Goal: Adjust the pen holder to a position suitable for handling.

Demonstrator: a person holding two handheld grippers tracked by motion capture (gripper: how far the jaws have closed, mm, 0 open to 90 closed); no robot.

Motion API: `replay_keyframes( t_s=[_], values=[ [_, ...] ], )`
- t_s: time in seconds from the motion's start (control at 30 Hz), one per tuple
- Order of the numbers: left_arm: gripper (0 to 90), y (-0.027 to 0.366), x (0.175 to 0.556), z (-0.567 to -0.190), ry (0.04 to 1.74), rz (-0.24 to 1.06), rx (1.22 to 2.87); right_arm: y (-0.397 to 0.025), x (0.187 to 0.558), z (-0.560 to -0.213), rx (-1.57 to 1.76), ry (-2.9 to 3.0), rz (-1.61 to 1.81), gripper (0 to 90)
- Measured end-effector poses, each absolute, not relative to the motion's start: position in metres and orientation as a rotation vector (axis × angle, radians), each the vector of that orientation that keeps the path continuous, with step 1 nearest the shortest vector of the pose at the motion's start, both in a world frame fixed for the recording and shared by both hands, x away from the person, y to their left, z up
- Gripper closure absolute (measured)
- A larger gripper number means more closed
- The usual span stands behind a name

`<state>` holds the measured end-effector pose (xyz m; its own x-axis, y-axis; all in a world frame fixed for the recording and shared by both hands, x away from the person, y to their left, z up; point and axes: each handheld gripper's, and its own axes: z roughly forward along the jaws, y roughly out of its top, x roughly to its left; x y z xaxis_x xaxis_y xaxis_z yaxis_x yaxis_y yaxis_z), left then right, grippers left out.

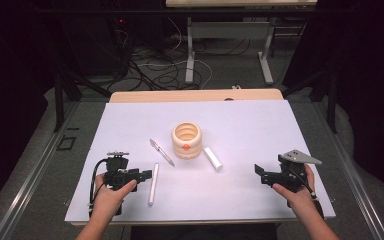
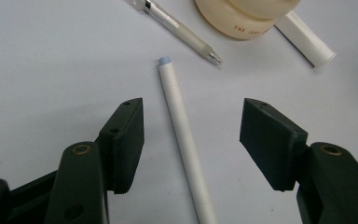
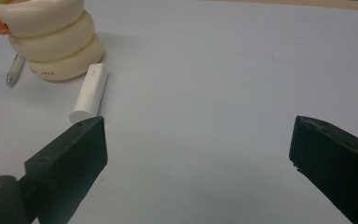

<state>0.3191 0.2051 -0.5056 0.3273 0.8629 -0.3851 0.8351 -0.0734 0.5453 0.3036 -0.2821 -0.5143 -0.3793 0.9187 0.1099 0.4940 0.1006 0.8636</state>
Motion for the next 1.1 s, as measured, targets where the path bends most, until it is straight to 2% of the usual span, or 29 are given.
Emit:
replay_keyframes(
  t_s=[0.17, 0.33, 0.5, 0.63, 0.83, 1.1],
  values=[
    [42.5, 0.203, 0.319, -0.508, 1.562, -0.025, 1.896, -0.282, 0.304, -0.515, 1.369, 1.926, 1.212, 3.9],
    [45.2, 0.202, 0.316, -0.510, 1.587, -0.038, 1.898, -0.283, 0.304, -0.514, 1.379, 1.922, 1.213, 3.9],
    [51.6, 0.203, 0.312, -0.516, 1.635, -0.129, 1.872, -0.283, 0.303, -0.514, 1.378, 1.922, 1.207, 3.8],
    [53.9, 0.203, 0.312, -0.519, 1.642, -0.131, 1.900, -0.282, 0.303, -0.514, 1.373, 1.923, 1.212, 3.9],
    [59.3, 0.202, 0.315, -0.525, 1.646, -0.210, 1.915, -0.281, 0.303, -0.513, 1.367, 1.920, 1.211, 3.9],
    [61.2, 0.196, 0.318, -0.533, 1.663, -0.248, 1.982, -0.282, 0.303, -0.513, 1.367, 1.921, 1.211, 3.9]
  ],
)
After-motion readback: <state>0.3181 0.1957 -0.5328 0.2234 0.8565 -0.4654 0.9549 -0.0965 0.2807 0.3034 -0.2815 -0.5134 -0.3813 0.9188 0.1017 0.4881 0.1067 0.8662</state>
